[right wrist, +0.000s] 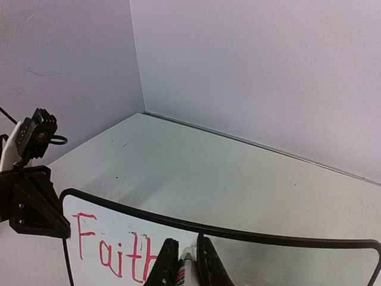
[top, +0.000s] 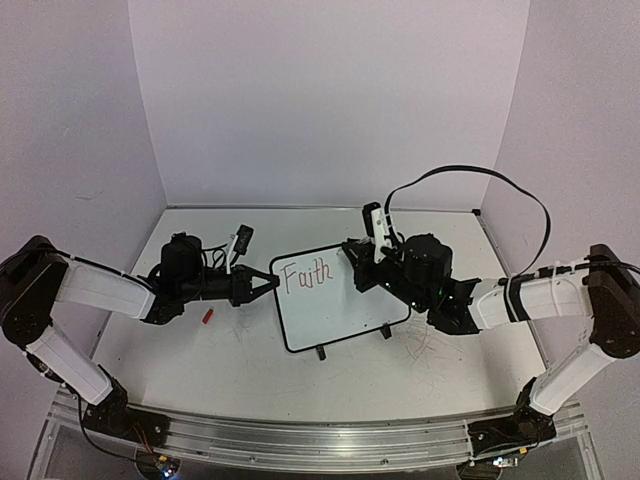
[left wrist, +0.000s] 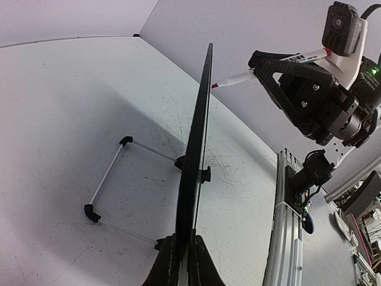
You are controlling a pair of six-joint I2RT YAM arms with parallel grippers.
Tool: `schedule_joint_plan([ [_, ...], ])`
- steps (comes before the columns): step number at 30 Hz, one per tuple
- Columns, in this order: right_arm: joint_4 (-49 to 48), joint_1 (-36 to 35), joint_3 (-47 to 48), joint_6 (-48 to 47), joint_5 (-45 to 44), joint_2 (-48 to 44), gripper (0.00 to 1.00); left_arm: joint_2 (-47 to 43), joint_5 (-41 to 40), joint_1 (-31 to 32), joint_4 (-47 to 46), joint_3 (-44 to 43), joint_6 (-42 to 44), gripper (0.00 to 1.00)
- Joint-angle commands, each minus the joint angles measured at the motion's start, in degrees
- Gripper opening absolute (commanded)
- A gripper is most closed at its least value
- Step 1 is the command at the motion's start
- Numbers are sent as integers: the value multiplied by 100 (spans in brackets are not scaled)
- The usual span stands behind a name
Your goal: Write a sentence on the whiteboard
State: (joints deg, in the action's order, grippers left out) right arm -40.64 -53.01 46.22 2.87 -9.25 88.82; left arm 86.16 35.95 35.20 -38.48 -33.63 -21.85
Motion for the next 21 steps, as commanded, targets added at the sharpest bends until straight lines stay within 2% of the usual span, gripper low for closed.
schedule_joint_plan([
  [1, -124, -2, 127, 65, -205, 37, 0, -173, -99, -10, -11, -104, 155, 0],
  [21, 163, 1, 20, 214, -581, 79, 0, -174, -97, -10, 42, -153, 164, 0],
])
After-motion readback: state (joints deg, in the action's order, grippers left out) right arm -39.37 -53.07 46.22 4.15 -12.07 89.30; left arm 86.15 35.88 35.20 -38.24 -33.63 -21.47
